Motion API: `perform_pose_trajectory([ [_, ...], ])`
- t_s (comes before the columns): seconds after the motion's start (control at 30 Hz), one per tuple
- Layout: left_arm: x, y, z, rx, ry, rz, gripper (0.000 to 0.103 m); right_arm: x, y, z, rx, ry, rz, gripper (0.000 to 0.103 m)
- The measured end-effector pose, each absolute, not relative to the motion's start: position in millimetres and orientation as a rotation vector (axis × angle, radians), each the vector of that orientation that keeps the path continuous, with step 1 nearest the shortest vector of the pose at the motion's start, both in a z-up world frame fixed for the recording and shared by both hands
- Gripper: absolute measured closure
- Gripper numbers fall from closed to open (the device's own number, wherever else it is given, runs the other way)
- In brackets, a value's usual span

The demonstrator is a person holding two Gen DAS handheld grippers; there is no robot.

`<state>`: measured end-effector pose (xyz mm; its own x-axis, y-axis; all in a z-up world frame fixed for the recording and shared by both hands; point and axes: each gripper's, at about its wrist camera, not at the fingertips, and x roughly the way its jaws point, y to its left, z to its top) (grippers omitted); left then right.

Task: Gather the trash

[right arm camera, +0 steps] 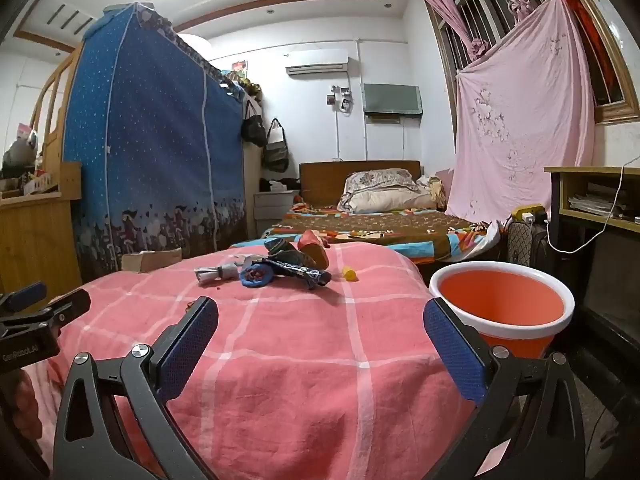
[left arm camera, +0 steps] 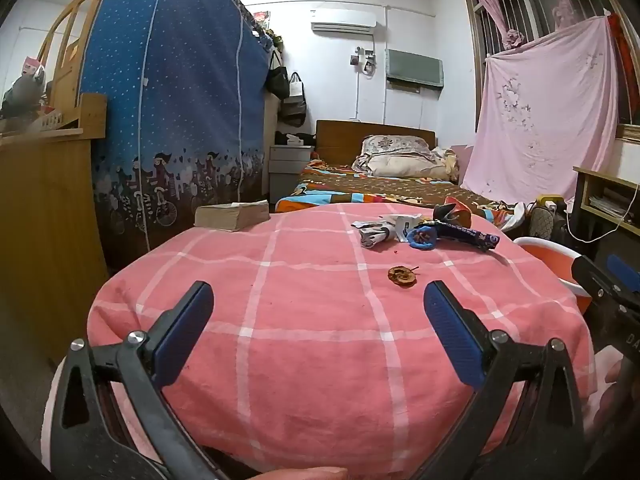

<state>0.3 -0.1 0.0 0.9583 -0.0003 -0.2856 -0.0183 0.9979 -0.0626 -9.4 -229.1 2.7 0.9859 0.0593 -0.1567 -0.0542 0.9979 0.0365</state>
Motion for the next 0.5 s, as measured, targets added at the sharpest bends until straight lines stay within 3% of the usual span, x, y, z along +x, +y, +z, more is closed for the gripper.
perform_pose_trajectory([
  [0.5,0.4,0.8,-0.4,-0.060,0.282,0.010,0.013,-9.2,-230.0,2.0,0.033,0.158,0.056,0.000],
])
